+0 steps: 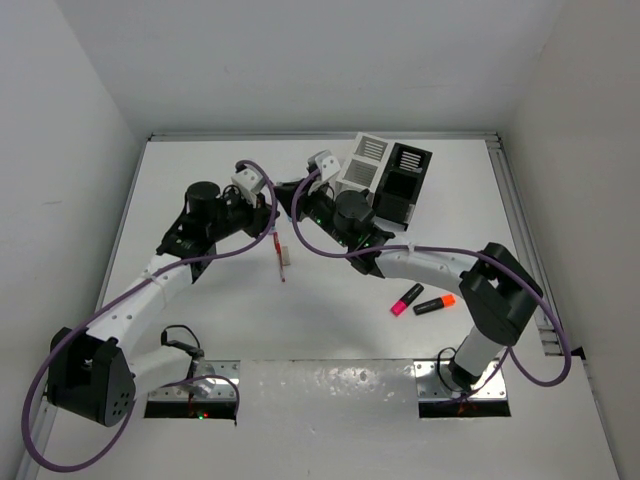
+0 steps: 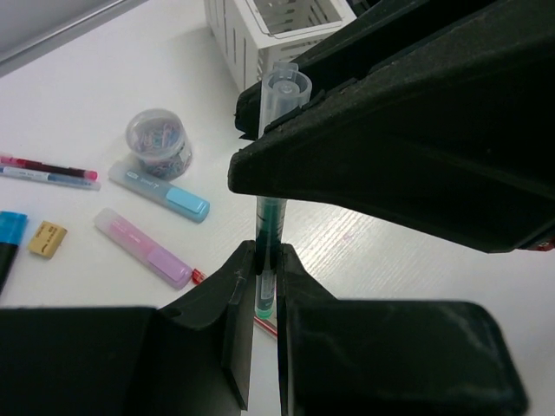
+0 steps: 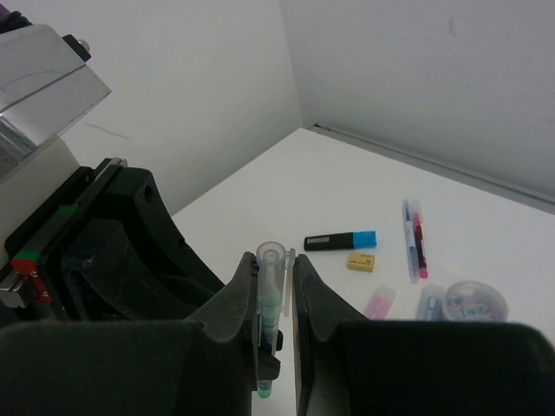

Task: Sort the stationery into containers
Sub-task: Close the pen cap on the pen.

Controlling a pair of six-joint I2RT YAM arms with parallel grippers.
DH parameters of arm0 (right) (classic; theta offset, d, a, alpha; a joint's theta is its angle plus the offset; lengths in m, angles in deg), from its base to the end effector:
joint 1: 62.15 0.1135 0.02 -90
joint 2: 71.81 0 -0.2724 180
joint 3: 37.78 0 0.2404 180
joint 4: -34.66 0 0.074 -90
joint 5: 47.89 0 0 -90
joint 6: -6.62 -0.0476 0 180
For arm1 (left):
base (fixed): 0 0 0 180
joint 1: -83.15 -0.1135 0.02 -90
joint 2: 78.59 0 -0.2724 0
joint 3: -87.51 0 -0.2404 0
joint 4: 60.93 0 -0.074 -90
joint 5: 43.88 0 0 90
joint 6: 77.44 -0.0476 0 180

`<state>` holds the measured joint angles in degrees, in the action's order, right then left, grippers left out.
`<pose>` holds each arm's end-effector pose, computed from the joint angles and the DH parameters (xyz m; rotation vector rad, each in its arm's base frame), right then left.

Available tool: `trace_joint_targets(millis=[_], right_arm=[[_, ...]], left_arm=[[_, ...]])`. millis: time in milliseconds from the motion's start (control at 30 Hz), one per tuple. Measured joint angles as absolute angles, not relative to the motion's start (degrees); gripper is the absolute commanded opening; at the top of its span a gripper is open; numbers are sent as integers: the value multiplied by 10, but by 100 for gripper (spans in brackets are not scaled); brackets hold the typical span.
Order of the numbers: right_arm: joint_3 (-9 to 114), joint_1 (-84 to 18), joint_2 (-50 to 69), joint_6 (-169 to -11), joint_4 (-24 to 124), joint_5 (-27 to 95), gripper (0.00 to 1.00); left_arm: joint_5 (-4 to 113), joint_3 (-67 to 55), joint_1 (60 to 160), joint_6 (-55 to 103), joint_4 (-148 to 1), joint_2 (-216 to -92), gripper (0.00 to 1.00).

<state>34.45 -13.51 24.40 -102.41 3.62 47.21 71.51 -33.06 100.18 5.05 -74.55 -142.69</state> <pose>0.2606 0.2896 0.3015 -0.3123 1.4794 0.8955 0.2347 -0.0932 0.3022 0.6941 1.7606 -0.5313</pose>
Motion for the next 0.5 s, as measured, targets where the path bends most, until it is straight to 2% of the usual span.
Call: trace_joint_targets(millis=[500], right_arm=[[348,-132,244,-1014,45,480,0]], left_arm=[[711,-331,1002,51,-744,-1427,0]])
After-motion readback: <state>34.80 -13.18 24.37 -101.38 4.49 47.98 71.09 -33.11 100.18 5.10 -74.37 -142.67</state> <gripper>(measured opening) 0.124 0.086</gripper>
